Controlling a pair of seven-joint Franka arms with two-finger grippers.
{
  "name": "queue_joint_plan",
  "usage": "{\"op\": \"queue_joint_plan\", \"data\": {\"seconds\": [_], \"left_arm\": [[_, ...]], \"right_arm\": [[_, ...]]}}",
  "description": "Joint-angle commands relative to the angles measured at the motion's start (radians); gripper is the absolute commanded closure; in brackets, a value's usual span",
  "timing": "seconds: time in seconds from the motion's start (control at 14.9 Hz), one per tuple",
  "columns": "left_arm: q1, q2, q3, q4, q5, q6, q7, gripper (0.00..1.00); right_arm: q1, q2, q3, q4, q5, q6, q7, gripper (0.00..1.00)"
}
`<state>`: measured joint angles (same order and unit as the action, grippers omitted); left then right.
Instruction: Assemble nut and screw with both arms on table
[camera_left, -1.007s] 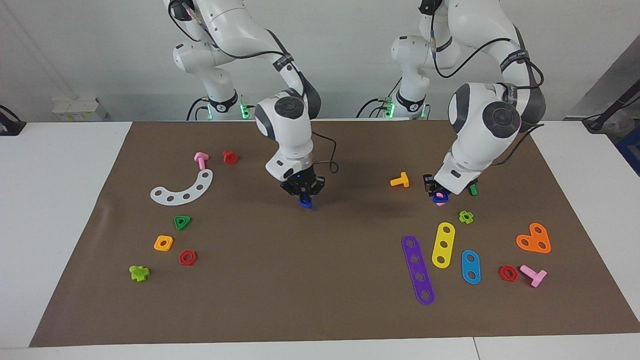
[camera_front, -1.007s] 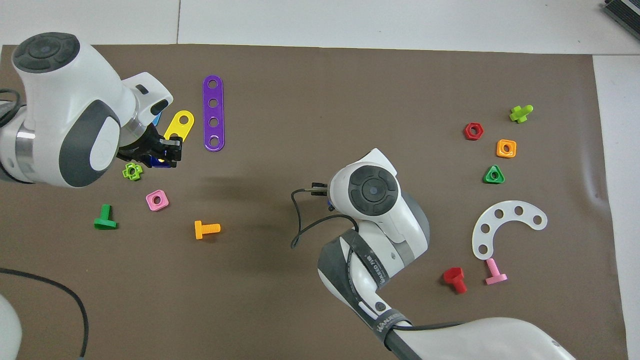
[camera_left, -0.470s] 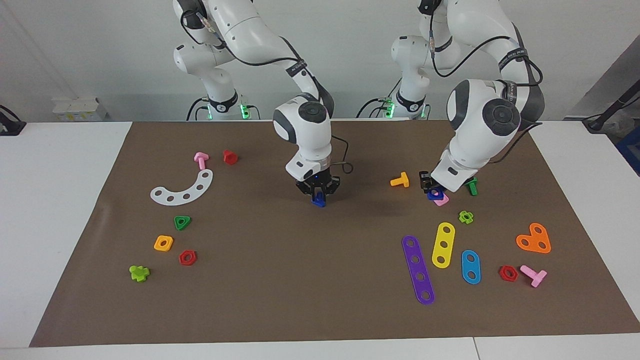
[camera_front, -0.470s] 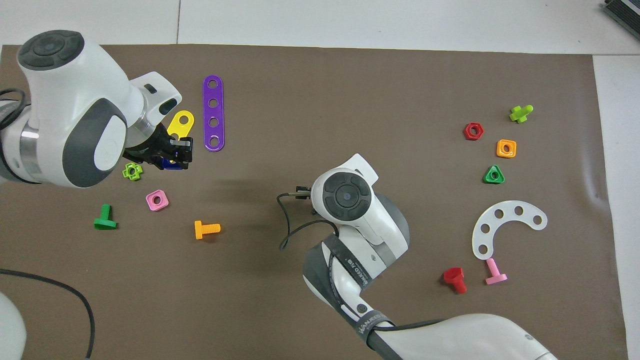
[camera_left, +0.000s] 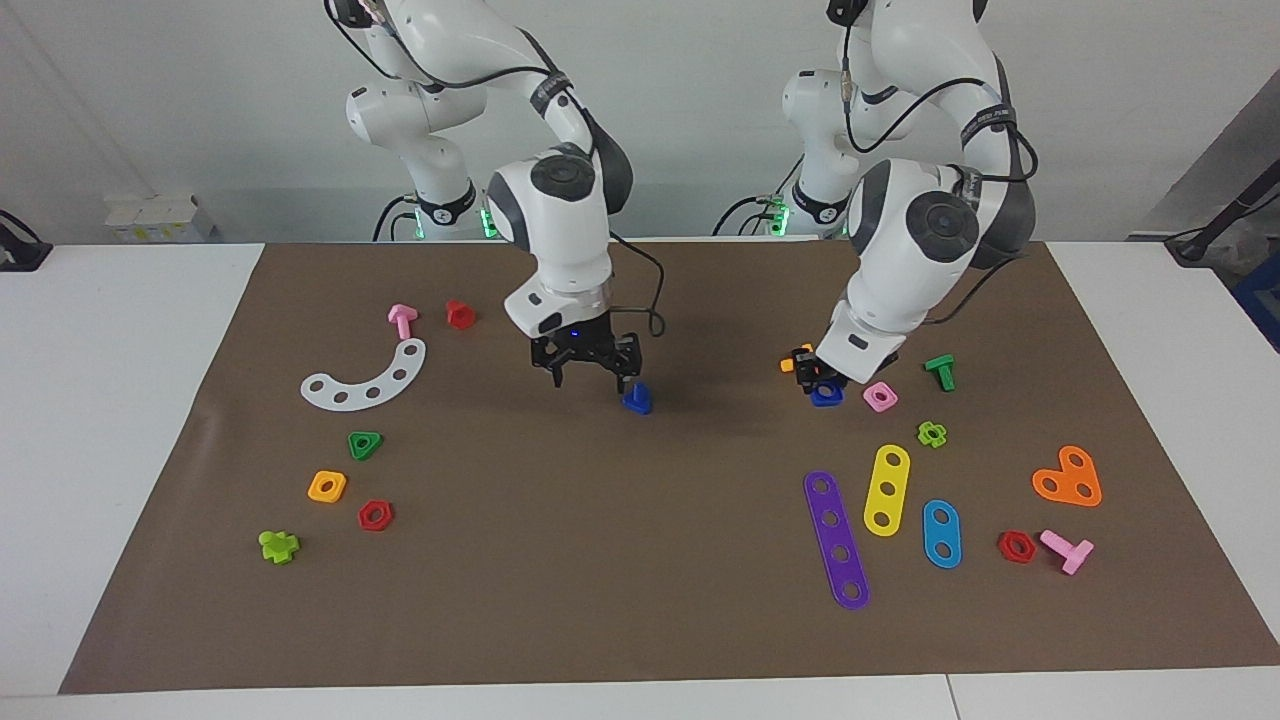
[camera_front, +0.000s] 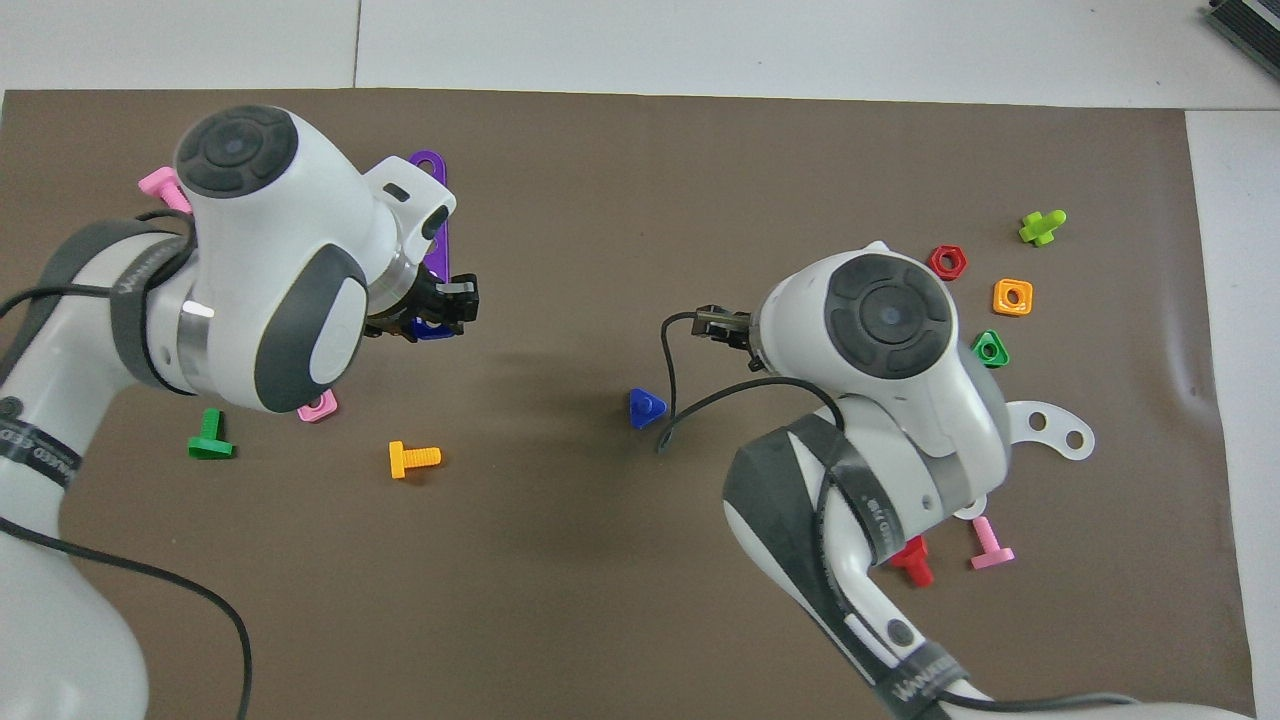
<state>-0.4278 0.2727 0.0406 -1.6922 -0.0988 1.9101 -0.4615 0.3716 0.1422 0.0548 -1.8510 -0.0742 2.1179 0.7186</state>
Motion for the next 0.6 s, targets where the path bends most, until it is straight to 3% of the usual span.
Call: {"op": "queue_joint_plan", "data": {"seconds": [0.0, 0.34, 0.54], "left_arm": [[-0.098, -0.026, 0.015, -0.093, -0.012, 0.105, -0.109, 1.00], [-0.258, 0.074, 0.015, -0.087, -0.033, 0.215, -0.297, 1.00], [-0.281, 0.092, 0.015, -0.061, -0.096, 0.271, -0.351, 1.00]], "right_arm": [[-0.115, -0.099, 0.013, -0.033, 0.013, -0.088, -0.106, 0.00], [-0.270, -0.165, 0.011, -0.022, 0.039, -0.160, -0.217, 0.00], [-0.342, -0.164, 0.011, 0.051, 0.089, -0.248, -0.359, 0.00]]}}
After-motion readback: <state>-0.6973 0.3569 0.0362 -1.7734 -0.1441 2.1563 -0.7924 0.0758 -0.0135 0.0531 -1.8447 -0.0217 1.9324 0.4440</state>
